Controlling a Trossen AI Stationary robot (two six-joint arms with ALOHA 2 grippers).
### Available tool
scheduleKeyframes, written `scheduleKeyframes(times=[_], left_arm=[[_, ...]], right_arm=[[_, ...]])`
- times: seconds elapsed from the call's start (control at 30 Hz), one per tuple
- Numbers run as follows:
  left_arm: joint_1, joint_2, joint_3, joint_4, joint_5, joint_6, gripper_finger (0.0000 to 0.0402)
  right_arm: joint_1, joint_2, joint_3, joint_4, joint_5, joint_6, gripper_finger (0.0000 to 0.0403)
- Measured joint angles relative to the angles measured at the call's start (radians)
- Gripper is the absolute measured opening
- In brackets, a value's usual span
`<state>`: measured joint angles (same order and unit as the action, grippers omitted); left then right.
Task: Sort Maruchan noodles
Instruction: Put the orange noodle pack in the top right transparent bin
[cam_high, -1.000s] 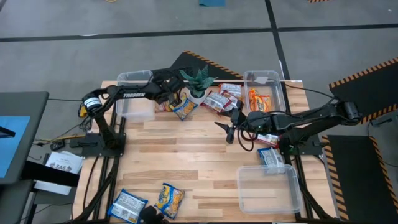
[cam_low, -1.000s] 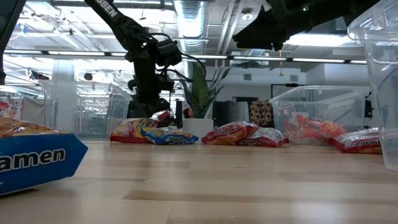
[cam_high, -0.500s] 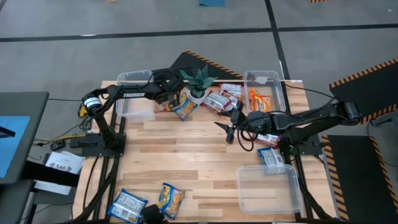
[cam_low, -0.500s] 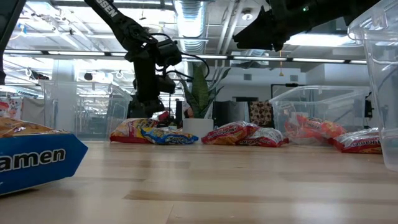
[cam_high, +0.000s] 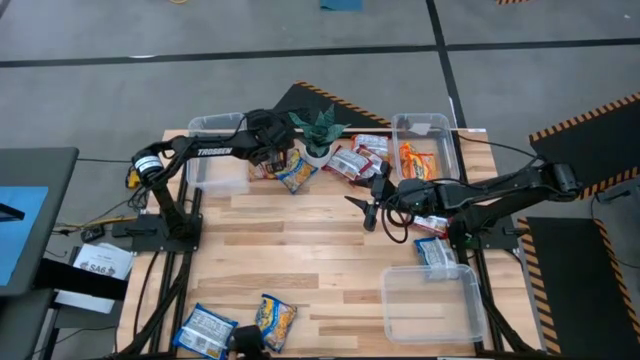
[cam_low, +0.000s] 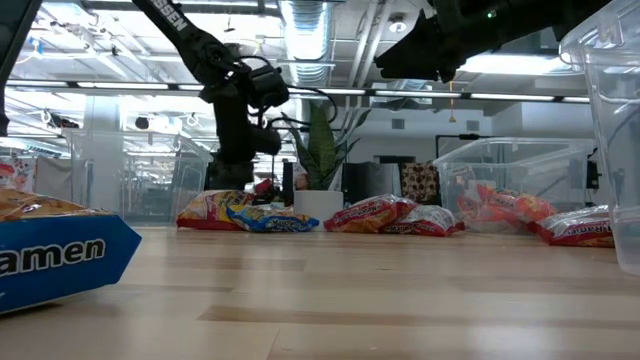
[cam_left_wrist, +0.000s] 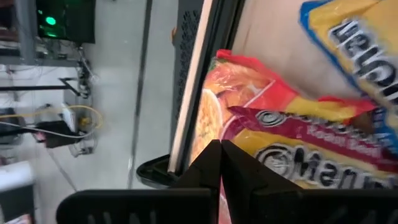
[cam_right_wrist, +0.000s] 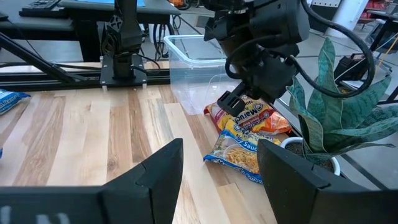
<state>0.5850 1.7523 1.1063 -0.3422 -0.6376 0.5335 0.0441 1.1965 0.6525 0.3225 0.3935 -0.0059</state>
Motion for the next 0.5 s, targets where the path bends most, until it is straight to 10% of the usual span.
scheduleKeyframes(times=[0.5], left_arm=[[-0.001,0.001,-0.078,0.090,-0.023,0.025,0.0000]], right_arm=[[0.000,0.000,0.000,0.000,0.000,0.006,0.0226]])
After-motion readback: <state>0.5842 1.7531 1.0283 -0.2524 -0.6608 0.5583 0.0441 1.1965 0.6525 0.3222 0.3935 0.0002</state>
